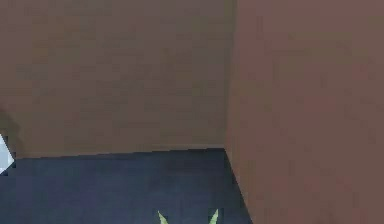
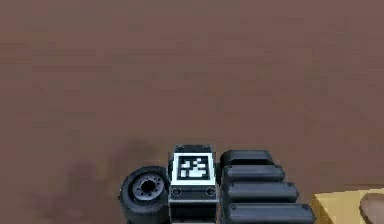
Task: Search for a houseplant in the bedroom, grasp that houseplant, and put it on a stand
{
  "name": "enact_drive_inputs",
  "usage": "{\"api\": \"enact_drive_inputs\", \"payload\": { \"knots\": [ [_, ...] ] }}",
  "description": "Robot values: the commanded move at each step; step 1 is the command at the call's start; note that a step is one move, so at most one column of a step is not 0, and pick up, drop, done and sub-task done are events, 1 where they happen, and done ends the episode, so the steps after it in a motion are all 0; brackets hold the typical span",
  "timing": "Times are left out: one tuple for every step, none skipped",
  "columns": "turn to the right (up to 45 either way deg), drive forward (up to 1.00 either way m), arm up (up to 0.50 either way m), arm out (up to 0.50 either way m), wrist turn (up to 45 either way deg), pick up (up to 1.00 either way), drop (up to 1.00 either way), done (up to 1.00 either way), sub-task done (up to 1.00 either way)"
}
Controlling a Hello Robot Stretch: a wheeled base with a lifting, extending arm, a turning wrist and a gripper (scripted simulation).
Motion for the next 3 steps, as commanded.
{"api": "enact_drive_inputs", "payload": {
  "knots": [
    [45.0, 0.00, 0.00, 0.00, 0.0, 0.00, 0.00, 0.00, 0.00],
    [9.0, 0.00, 0.00, 0.00, 0.0, 0.00, 0.00, 0.00, 0.00],
    [3.0, 0.00, 0.00, 0.00, 0.0, 0.00, 0.00, 0.00, 0.00]
  ]
}}
